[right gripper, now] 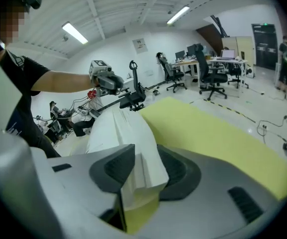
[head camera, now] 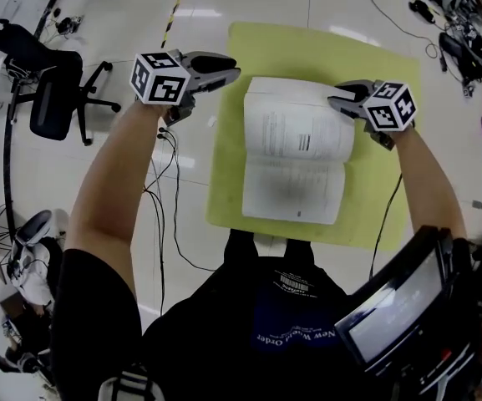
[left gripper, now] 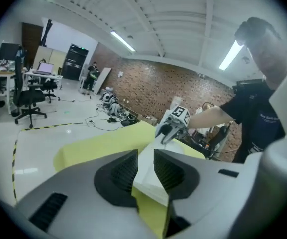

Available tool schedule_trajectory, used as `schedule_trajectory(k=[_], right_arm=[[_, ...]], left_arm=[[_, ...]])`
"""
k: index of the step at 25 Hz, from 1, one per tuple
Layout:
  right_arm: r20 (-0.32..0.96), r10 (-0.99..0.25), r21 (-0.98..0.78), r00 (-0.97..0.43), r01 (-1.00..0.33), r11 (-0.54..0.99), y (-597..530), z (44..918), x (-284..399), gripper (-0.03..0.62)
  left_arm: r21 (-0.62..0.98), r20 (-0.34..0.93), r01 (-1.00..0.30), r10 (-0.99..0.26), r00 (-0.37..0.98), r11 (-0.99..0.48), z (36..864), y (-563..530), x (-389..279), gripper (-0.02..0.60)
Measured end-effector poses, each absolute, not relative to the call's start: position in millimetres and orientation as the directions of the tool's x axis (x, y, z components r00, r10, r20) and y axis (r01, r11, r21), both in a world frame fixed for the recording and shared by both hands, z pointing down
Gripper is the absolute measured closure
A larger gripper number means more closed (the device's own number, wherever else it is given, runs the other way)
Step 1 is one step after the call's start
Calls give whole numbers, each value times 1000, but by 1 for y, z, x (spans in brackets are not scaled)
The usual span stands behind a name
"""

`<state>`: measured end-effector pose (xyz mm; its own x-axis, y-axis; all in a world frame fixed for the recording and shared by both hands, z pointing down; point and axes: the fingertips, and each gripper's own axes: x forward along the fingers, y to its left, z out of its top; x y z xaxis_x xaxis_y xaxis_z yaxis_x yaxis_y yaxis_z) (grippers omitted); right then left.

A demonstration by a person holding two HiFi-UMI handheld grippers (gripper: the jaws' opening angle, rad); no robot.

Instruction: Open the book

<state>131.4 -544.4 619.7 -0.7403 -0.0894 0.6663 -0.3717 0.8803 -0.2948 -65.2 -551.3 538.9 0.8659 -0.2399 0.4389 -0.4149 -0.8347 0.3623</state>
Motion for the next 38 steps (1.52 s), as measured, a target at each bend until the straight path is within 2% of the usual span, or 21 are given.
schedule_trajectory(k=[7, 10, 13, 16, 26, 33, 38], right_arm=[[668, -231, -239, -708, -497, 834, -559, 633, 142, 425], [637, -320, -230, -702, -568, 790, -567, 624, 154, 365], [585, -432, -203, -686, -640, 741, -576, 610, 170, 364], [544, -468, -197, -696, -648, 736, -564, 597, 176, 364], [460, -410, -232, -788, -553, 801, -456, 563, 156, 364], [558, -267, -272, -786, -477, 836, -385, 592, 141, 364], [639, -185, -321, -747, -478, 818, -350, 625, 138, 367]], left_arm=[[388, 390, -209, -45, 920, -898, 557, -432, 29, 486], [407, 408, -220, -39, 912, -886, 576, -409, 42, 486], [409, 437, -246, -48, 898, -879, 590, -403, 42, 486], [407, 438, -257, -59, 897, -876, 591, -403, 42, 486], [413, 395, -286, -112, 912, -865, 565, -390, 37, 486], [409, 429, -305, -113, 896, -860, 564, -365, 43, 486], [452, 545, -307, -13, 839, -837, 608, -338, 44, 486]])
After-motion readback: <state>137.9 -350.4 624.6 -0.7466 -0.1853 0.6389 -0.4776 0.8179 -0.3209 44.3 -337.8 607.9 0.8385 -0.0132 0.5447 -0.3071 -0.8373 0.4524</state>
